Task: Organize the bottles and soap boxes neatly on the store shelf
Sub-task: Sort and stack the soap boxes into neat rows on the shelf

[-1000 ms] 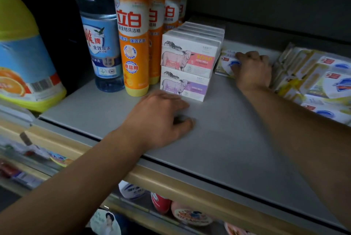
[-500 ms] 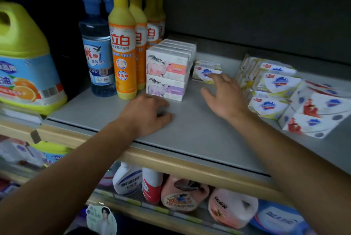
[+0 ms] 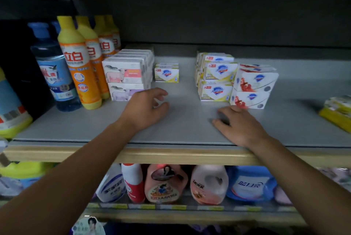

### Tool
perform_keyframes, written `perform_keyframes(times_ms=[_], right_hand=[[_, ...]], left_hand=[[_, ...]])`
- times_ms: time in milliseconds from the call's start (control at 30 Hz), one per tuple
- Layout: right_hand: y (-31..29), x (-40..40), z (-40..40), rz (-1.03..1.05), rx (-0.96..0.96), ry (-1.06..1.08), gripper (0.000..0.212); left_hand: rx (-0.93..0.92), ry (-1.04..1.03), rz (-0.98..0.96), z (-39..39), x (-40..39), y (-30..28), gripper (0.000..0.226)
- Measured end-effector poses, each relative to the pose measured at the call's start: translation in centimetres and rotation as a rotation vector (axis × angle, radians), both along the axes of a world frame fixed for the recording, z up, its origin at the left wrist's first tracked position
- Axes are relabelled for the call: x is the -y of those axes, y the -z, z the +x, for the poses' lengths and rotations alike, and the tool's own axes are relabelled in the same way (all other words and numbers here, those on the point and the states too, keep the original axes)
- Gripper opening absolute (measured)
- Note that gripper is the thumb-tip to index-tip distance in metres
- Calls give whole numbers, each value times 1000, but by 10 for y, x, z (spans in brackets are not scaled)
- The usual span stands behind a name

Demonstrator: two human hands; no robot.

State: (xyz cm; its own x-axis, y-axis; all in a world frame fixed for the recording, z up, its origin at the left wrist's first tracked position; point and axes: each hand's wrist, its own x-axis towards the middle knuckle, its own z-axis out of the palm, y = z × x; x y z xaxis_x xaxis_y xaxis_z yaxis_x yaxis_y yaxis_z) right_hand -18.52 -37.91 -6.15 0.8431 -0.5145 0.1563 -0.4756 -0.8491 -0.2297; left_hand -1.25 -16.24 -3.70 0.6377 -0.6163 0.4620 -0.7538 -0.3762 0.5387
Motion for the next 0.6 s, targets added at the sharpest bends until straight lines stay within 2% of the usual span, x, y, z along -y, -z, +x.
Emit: perform_keyframes(times_ms=[233, 400, 600], right_hand=[[7, 4, 3, -20, 54, 4, 58], [8, 8, 4, -10, 62, -14, 61], [11, 9, 5, -16, 100, -12, 63]], left_hand=[[-78, 47, 9, -13, 88, 3, 37], [-209, -39, 12, 4, 147, 9, 53], [-196, -112, -21, 14, 178, 18, 37]])
